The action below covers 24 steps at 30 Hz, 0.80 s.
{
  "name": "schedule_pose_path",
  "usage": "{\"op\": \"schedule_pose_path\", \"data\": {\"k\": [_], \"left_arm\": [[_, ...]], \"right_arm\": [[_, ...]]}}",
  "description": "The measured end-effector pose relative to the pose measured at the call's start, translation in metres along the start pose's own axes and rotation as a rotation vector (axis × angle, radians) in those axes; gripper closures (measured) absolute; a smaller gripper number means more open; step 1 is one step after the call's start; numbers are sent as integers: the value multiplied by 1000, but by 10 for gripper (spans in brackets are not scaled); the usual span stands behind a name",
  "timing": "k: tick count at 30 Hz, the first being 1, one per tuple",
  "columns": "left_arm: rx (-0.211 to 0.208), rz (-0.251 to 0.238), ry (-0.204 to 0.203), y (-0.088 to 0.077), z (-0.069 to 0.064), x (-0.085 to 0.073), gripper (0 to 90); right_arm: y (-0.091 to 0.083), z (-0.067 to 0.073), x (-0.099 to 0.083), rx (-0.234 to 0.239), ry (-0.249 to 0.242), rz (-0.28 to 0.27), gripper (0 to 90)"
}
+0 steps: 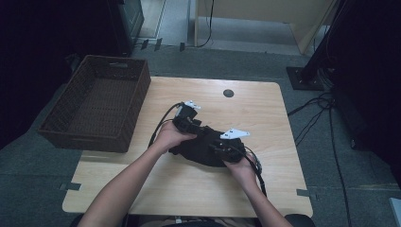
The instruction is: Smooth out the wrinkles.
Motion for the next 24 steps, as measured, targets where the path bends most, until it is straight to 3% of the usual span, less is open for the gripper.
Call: {"op": "schedule_pose_path", "data": {"k": [5, 8, 10, 13, 18, 24], "left_arm": [[26, 67, 11, 19, 1, -2, 552], [32, 89, 18, 23, 3, -2, 758], [23, 87, -2, 20, 9, -1, 887], [-8, 80, -58, 11, 22, 0, 900], [-12, 57, -121, -10, 44, -2, 900], [20, 57, -133, -26, 62, -8, 900]], "right_arm": [[4, -1, -3, -2, 17, -15, 641], [6, 0, -4, -12, -5, -10, 642], [6, -1, -5, -6, -10, -7, 649], [5, -4, -7, 7, -11, 0, 661], [4, -8, -7, 19, -28, 12, 674], [3, -16, -8, 39, -16, 20, 701]]}}
Point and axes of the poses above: each handheld gripper's, and its own axes: y roughly forward along the jaws, x roughly out of its top, z roughly to its left, the point moved 3 cm from there along y, roughly forward along the jaws, and after that the axes turned 2 degrees about y, right-handed, at the moved point
